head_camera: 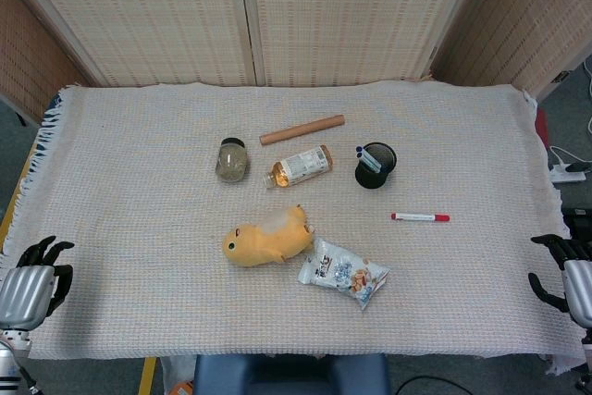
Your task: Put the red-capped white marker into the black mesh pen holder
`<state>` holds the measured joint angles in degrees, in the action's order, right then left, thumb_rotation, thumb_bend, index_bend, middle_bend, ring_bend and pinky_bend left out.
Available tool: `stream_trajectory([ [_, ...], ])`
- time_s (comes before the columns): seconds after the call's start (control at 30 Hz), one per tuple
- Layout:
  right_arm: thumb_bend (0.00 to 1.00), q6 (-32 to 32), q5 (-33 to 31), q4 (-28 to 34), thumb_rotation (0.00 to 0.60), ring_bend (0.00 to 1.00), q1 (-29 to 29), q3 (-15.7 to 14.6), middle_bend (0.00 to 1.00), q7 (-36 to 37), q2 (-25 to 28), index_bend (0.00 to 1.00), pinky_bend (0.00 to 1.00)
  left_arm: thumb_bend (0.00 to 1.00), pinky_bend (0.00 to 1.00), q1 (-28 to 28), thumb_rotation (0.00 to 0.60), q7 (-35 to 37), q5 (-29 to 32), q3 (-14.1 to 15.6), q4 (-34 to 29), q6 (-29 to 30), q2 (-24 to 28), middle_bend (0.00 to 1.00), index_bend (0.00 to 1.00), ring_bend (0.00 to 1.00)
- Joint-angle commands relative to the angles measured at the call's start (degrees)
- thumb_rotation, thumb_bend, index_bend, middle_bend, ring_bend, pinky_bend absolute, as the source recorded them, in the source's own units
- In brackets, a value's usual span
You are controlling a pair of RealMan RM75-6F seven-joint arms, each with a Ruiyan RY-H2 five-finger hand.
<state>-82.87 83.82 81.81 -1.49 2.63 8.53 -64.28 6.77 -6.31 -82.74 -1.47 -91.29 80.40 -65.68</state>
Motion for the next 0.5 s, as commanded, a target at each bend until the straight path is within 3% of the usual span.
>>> stream_trajectory([
  [0.03,0.28,0.19,-0.03,-0.08,0.6,0.23,-0.07,-0.03,0.24,-0.09,-0.12,0.29,0.2,0.59,0.16,-0.06,0.6,0.1,-0.02,-0.09,-0.12,0.25,0.12,0.21,0.35,0.09],
  [0.5,0.28,-0.15,0.17,-0.03,0.6,0.23,0.1,-0.01,0.24,0.32,0.03,0.31,0.2,0.59,0.16,0.0,0.6,-0.2,-0.51,0.17,-0.39,0.21,0.17,0.21,0.35,0.09],
])
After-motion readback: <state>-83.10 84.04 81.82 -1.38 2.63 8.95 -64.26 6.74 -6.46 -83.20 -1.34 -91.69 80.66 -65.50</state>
